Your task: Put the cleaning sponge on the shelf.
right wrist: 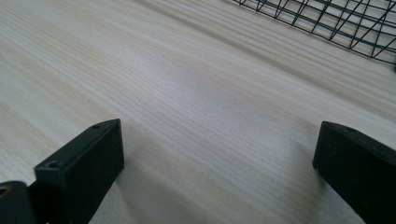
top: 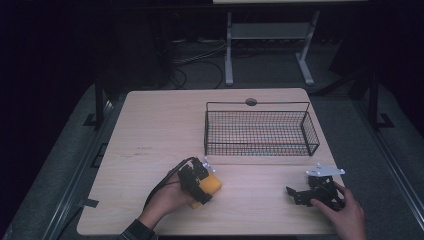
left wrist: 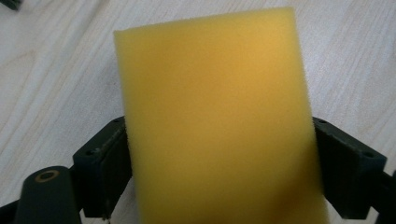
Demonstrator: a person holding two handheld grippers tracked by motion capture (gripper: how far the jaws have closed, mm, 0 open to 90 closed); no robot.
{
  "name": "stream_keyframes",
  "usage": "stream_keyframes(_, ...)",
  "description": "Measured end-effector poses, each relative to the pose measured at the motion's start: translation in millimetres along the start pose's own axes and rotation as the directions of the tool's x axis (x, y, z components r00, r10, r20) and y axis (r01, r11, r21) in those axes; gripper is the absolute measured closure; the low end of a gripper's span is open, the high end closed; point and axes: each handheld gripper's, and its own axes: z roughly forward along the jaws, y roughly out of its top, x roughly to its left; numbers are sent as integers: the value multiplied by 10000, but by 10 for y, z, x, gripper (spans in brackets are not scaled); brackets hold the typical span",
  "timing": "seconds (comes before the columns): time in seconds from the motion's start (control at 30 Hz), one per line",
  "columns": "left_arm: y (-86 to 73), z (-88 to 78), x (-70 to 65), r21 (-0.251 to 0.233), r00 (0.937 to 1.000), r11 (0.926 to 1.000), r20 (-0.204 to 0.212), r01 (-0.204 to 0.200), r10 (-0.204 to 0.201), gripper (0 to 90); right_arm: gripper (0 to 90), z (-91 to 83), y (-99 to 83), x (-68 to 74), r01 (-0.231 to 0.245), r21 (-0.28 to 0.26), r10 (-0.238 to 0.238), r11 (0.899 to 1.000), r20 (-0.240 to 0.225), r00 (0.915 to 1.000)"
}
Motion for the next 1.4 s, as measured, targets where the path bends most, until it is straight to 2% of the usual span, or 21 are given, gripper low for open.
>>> stream_keyframes(0.3, -6, -20, 12, -43, 10000, 10000, 50, 15, -15, 199, 13, 0, 0, 0, 0, -1, 0, 10000, -1, 10000)
stream_keyframes(0.6, 10, -72, 24, -173, 9997, 9998, 237, 14, -10, 208, 13, 0, 0, 0, -1, 0, 1, 10000, -1, 10000)
stream_keyframes(1.4, 116, -292, 102, -539, 9995, 9985, 316, 21, -4, 209, 13, 0, 0, 0, -1, 1, 1, 10000, -4, 10000)
